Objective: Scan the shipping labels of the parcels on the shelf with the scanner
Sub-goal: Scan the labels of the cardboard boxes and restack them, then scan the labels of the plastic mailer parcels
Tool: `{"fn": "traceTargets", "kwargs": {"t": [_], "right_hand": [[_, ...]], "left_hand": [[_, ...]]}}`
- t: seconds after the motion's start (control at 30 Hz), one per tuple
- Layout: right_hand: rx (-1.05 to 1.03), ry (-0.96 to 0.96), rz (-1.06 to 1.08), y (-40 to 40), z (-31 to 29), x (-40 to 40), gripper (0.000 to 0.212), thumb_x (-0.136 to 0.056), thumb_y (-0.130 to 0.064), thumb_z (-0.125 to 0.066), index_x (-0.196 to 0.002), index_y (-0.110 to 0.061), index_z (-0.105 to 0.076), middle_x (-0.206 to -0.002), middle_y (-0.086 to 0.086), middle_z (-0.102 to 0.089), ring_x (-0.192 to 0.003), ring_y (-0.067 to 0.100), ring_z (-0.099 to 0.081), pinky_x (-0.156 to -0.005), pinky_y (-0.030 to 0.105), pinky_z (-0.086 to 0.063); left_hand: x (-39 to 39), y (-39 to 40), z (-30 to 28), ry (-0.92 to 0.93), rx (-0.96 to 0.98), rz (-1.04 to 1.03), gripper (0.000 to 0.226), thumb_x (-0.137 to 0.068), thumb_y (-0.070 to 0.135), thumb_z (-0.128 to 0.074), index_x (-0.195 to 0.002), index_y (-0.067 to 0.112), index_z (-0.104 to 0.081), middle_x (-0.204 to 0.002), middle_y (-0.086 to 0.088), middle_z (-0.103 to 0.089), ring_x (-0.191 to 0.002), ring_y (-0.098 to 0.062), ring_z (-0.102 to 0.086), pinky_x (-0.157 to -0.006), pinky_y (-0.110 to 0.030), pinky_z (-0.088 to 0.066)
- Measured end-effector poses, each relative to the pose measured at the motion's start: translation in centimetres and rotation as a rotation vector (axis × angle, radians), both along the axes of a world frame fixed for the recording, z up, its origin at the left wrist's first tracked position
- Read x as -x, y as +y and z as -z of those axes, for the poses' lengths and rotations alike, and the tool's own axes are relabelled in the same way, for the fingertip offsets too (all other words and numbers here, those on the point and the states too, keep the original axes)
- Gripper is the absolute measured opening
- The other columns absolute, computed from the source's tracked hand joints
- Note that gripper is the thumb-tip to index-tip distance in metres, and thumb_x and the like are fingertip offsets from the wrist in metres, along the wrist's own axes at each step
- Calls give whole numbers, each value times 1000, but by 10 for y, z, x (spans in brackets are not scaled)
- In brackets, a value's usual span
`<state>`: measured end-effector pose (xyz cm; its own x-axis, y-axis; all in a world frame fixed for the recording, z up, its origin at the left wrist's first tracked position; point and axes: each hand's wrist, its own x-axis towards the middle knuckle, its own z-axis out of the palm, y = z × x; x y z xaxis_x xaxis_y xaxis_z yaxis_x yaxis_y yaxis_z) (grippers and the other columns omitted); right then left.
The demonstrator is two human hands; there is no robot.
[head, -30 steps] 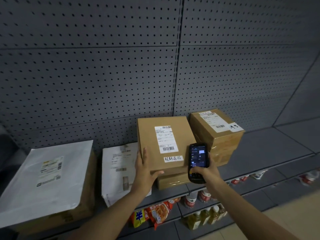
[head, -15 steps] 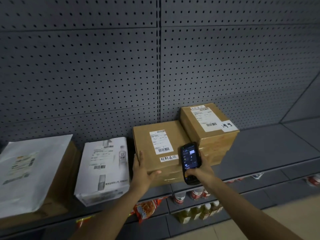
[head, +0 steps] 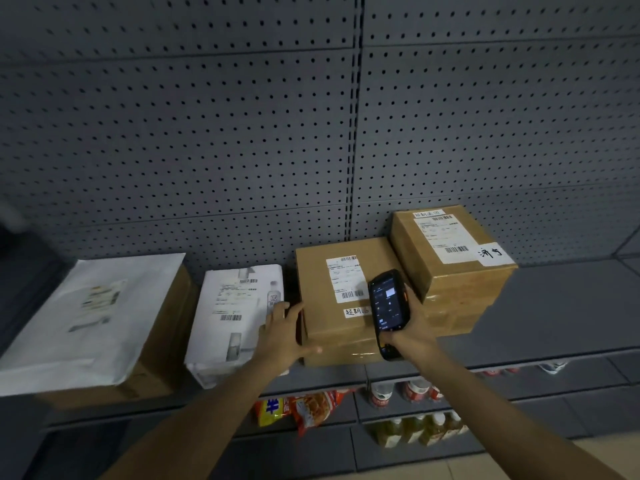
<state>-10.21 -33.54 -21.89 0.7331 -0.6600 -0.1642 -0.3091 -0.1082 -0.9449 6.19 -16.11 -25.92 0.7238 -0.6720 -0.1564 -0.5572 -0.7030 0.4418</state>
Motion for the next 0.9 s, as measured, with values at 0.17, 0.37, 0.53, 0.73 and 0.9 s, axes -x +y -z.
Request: {"fn": "traceTargets", "kwargs": {"t": [0.17,0.37,0.53,0.73,0.9], "right_hand": [[-38,-50,-88,38,-16,-34,72,-71,23,-64,-130,-11,-40,-108,7,-54,-86,9,-54,-54,4,-45],[-32,-105,-143,97,-10,-85,89,-61,23,-71,-127,-26,-37,-106,-3,-58,-97,10,-57,-64,13,-52],[18,-63,-108,148,6,-113,79,-62,12,-78,-124,-24,-45,-107,-4,-63,-104,19,-61,-67,18,-49],[-65,40,-55,181,28,-137,96,-62,8,-81,-141,-22,-36,-111,-9,-60,-109,15,-57,-88,28,-45],[-130,97,5,178,46,-147,95,-63,14,-77,-139,-27,-37,-105,-11,-59,-102,14,-57,-89,34,-46]], "left_hand": [[-28,52,-10,-57,-85,-54,91,-71,56,-73,-145,24,-30,-144,-5,-32,-132,-25,-34,-107,-40,-34],[-67,124,-12,-74,-199,-89,74,-82,38,-67,-145,25,-30,-144,-6,-32,-131,-26,-36,-108,-39,-35],[-99,174,-7,6,-218,-93,70,-82,31,-66,-142,21,-32,-139,-8,-34,-125,-25,-40,-104,-37,-40],[-116,182,12,85,-185,-29,71,-82,21,-68,-142,15,-31,-139,-9,-30,-124,-25,-40,-104,-35,-42],[-118,177,30,198,-198,-33,85,-80,10,-66,-146,23,-15,-141,-10,-22,-126,-27,-38,-102,-36,-44]]}}
